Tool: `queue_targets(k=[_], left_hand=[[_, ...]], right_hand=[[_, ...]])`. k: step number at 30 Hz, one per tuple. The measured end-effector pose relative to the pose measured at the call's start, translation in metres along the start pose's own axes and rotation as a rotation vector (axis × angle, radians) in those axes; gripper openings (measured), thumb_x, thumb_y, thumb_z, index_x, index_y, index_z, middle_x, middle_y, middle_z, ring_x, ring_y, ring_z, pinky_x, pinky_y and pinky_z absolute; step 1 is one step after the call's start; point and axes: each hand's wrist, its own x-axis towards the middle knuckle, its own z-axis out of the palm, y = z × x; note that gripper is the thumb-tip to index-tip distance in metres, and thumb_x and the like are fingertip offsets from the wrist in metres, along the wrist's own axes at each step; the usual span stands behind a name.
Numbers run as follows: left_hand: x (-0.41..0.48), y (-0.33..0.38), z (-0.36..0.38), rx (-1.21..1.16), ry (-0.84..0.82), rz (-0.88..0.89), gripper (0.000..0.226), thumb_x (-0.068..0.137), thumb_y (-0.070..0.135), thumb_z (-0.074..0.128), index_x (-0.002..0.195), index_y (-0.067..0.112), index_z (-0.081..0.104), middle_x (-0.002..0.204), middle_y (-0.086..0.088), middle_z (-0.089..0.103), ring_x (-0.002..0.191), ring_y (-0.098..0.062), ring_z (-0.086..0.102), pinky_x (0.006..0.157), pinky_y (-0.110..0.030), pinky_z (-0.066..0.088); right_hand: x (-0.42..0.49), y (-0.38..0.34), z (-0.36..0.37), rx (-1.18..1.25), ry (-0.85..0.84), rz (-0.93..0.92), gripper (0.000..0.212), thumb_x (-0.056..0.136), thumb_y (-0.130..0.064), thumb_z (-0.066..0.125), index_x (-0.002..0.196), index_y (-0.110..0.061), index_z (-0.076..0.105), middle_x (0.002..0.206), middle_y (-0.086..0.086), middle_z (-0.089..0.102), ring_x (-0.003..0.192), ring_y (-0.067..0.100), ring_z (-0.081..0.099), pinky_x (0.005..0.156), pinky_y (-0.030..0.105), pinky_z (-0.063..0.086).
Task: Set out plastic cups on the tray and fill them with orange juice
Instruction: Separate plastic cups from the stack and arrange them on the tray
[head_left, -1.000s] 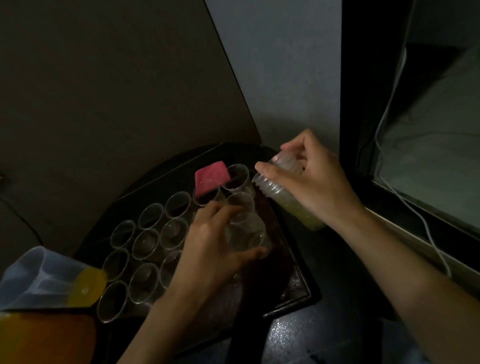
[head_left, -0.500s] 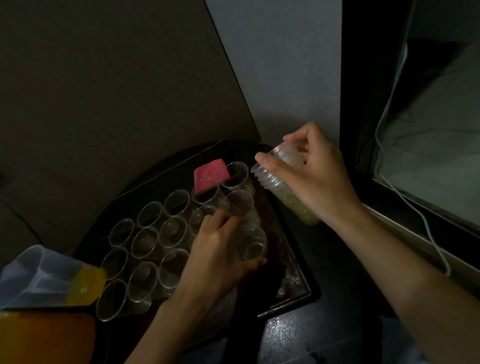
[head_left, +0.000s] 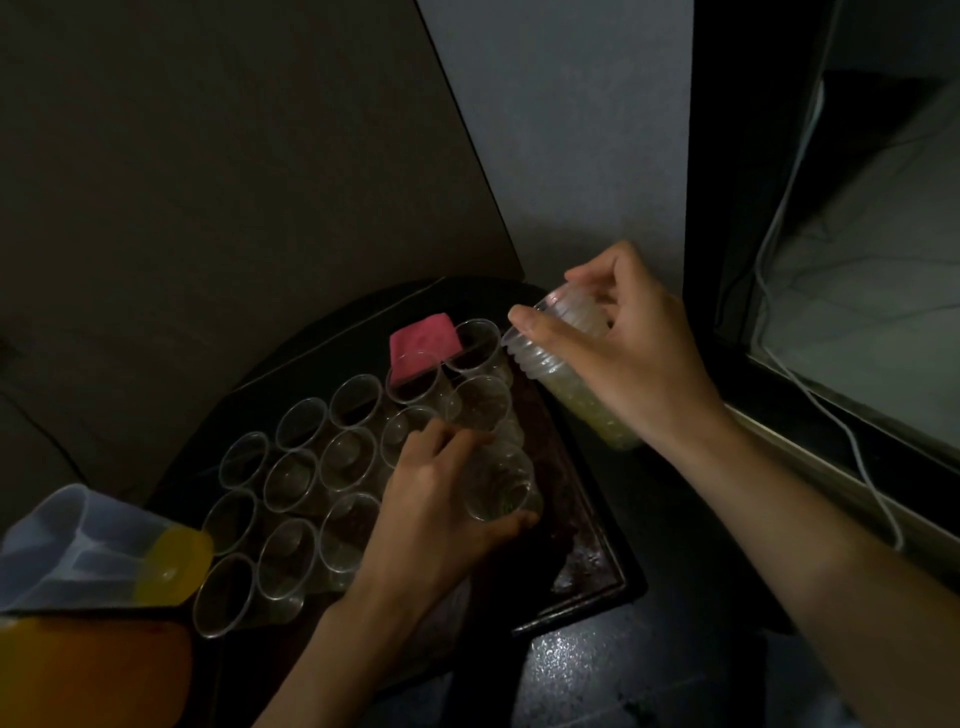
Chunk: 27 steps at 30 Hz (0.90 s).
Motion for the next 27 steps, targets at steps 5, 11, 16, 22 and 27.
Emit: queue_targets(k=[5, 11, 16, 22, 27], left_hand=[[0.002, -0.002, 0.001, 0.001, 0.026, 0.009, 0.076, 0.058, 0.071, 0.073, 0.117, 0.023, 0.069, 0.11, 0.011, 0.054, 0.1, -0.014, 0.057, 0.081, -0.024, 0.05], [0.001, 0.006, -0.01, -0.089, 0.1, 0.009, 0.065, 0.069, 0.066, 0.074, 0.119, 0.026, 0.068, 0.116, 0.014, 0.055, 0.107, -0.01, 0.059, 0.086, -0.023, 0.052], [0.003, 0.026, -0.05, -0.639, 0.13, -0.152, 0.036, 0.089, 0.034, 0.067, 0.122, 0.02, 0.065, 0.111, 0.004, 0.072, 0.104, -0.012, 0.07, 0.091, -0.034, 0.058], [-0.017, 0.009, -0.079, -0.924, 0.14, -0.249, 0.039, 0.083, 0.038, 0.068, 0.115, 0.015, 0.071, 0.114, -0.01, 0.072, 0.109, -0.03, 0.068, 0.095, -0.049, 0.052], [-0.052, -0.018, -0.099, -0.931, 0.174, -0.321, 0.035, 0.087, 0.031, 0.071, 0.118, 0.014, 0.069, 0.117, -0.011, 0.071, 0.112, -0.03, 0.069, 0.095, -0.048, 0.054]], right_hand=[[-0.001, 0.0, 0.001, 0.005, -0.013, 0.009, 0.068, 0.064, -0.068, 0.068, 0.113, -0.025, 0.05, 0.107, -0.015, 0.057, 0.096, -0.012, 0.058, 0.073, 0.004, 0.047], [-0.005, -0.002, 0.007, 0.085, -0.021, 0.047, 0.07, 0.06, -0.077, 0.074, 0.106, -0.03, 0.05, 0.113, -0.003, 0.065, 0.104, 0.008, 0.064, 0.082, 0.028, 0.057], [-0.019, -0.022, 0.035, 0.255, -0.134, 0.033, 0.065, 0.06, -0.066, 0.083, 0.102, -0.029, 0.051, 0.106, -0.001, 0.07, 0.095, 0.008, 0.07, 0.077, 0.03, 0.061], [-0.04, -0.042, 0.075, 0.343, -0.222, 0.001, 0.048, 0.084, -0.063, 0.068, 0.11, -0.028, 0.05, 0.103, -0.005, 0.067, 0.094, 0.011, 0.071, 0.079, 0.033, 0.062], [-0.059, -0.05, 0.104, 0.322, -0.398, -0.059, 0.054, 0.09, -0.045, 0.062, 0.135, -0.019, 0.047, 0.115, -0.004, 0.065, 0.102, 0.005, 0.068, 0.083, 0.022, 0.057]])
